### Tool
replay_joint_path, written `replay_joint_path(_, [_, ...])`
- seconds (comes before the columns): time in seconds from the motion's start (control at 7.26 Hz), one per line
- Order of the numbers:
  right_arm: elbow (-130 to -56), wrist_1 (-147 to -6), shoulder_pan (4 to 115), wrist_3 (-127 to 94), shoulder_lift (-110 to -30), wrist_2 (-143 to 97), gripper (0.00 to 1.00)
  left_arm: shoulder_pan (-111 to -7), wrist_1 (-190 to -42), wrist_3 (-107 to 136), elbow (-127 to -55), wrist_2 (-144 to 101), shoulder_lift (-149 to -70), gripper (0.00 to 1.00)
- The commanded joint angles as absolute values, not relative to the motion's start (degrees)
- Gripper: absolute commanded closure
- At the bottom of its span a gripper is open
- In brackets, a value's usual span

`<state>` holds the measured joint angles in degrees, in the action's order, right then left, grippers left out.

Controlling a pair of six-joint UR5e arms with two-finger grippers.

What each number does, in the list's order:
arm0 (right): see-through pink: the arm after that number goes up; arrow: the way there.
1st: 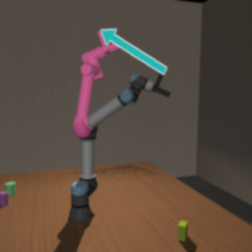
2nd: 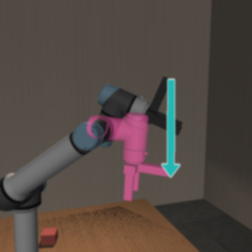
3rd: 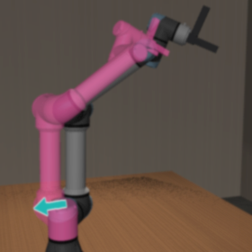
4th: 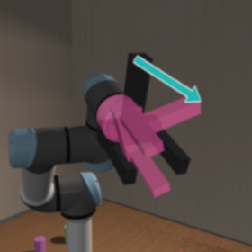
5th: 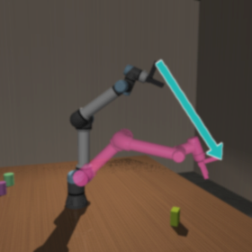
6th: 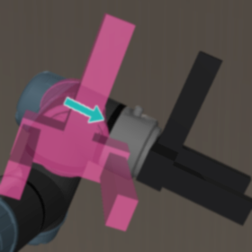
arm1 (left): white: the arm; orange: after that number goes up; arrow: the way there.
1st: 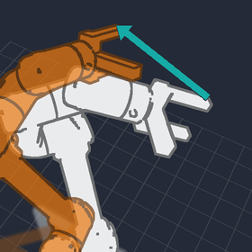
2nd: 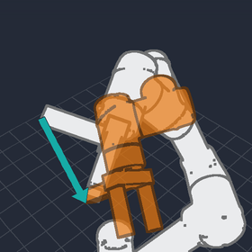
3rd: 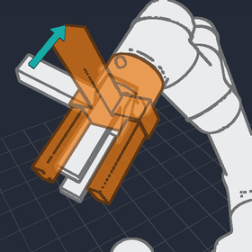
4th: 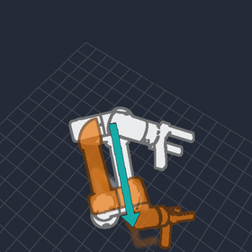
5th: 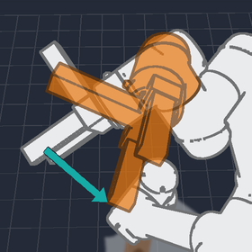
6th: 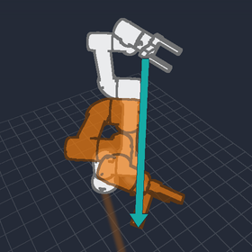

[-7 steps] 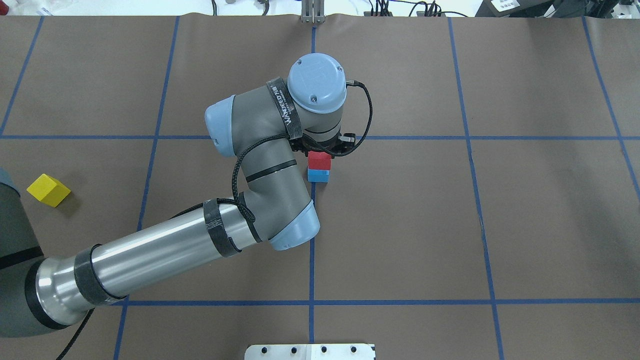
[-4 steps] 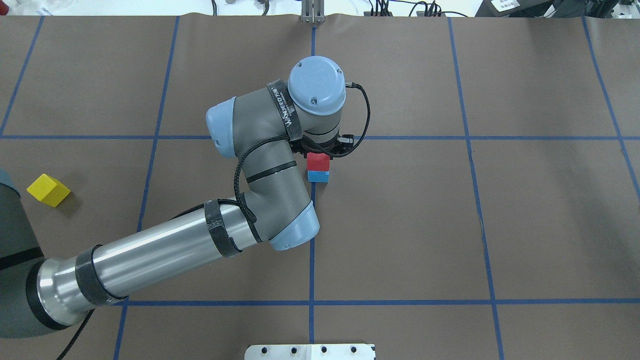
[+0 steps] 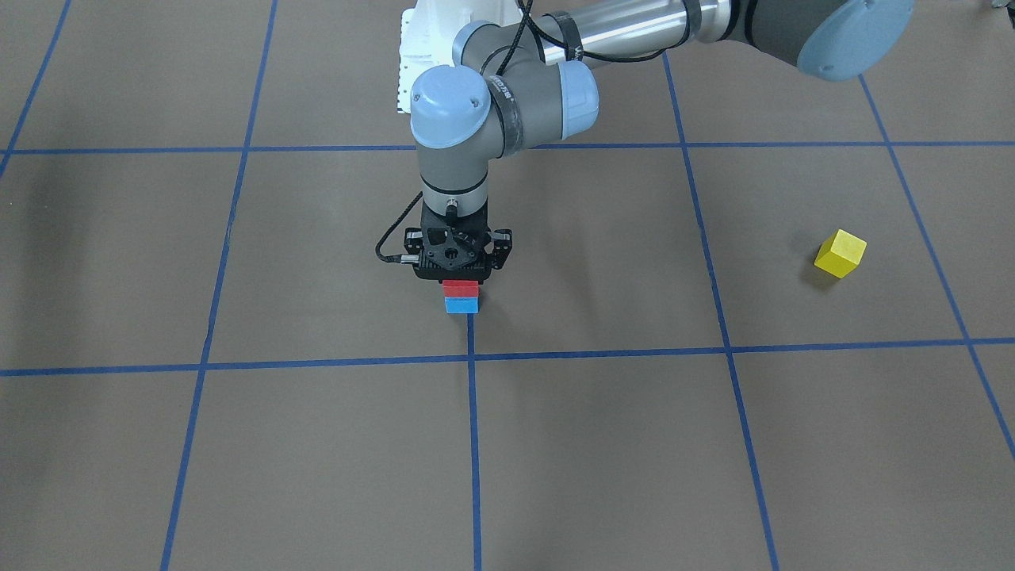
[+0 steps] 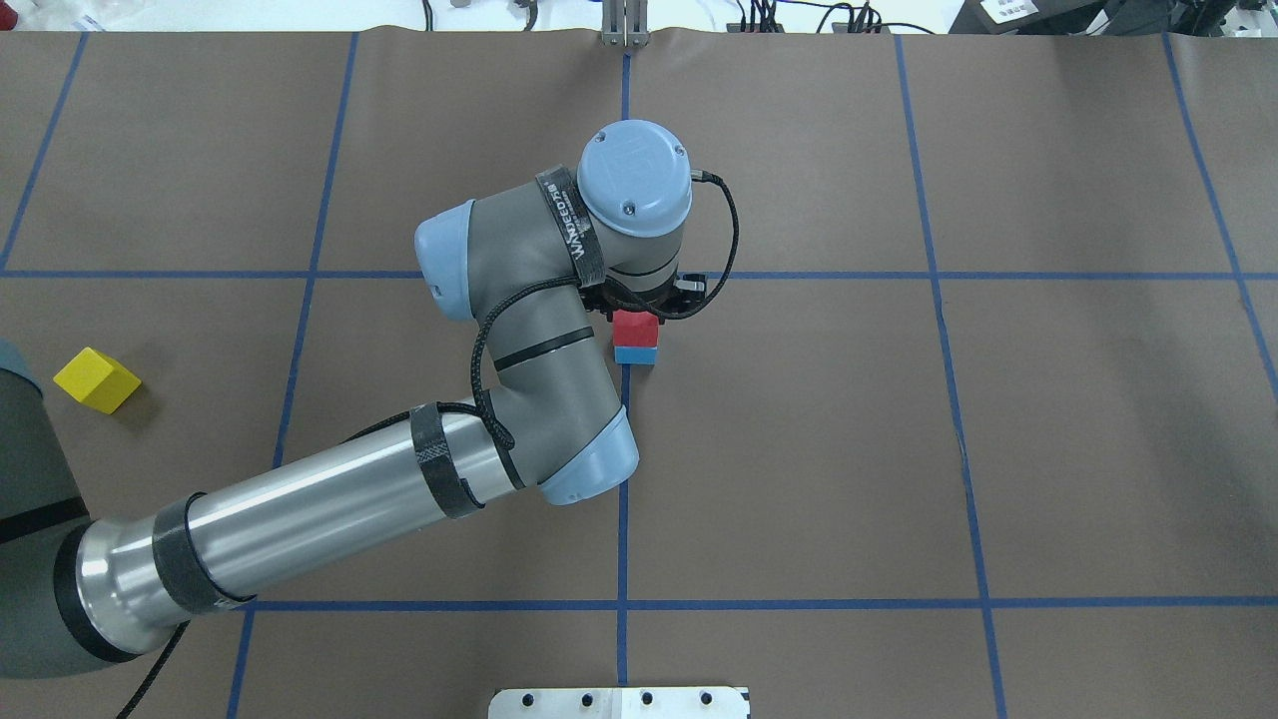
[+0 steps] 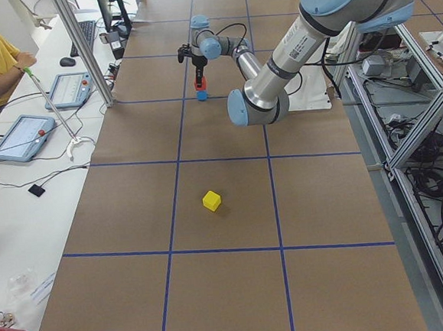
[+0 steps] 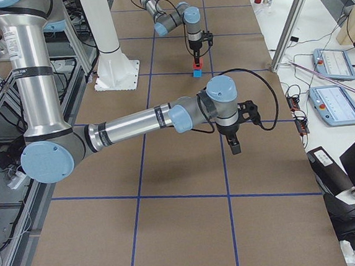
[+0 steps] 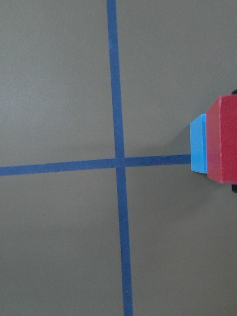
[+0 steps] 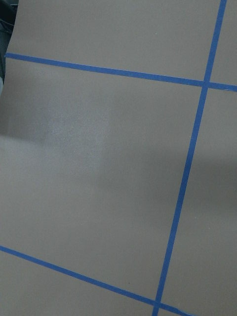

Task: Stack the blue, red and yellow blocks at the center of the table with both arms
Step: 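Lower the red cube onto the blue cube and open the left gripper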

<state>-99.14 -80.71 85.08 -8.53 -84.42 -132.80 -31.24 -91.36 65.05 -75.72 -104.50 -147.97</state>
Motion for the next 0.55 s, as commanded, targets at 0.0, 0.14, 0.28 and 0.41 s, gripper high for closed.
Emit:
replay_joint_path(0.0, [-99.14,-80.68,85.08,-8.53,-84.38,-132.8,0.0,-31.2,-91.41,65.13,-75.76,-104.5,-148.01,0.61])
replay_joint_path(0.14, [-99.23,-80.68,85.08,-8.53,-84.29,-132.8,0.0,-31.2,-91.93,65.04,-75.67,-104.41,-147.92,0.61])
replay_joint_path(0.28, [-99.14,-80.77,85.08,-8.53,-84.29,-132.72,0.0,-31.2,-92.54,65.04,-75.67,-104.41,-147.57,0.6])
replay_joint_path(0.41, [-99.14,-80.77,85.08,-8.53,-84.37,-132.8,0.0,-31.11,-92.64,64.95,-75.59,-104.41,-147.48,0.51])
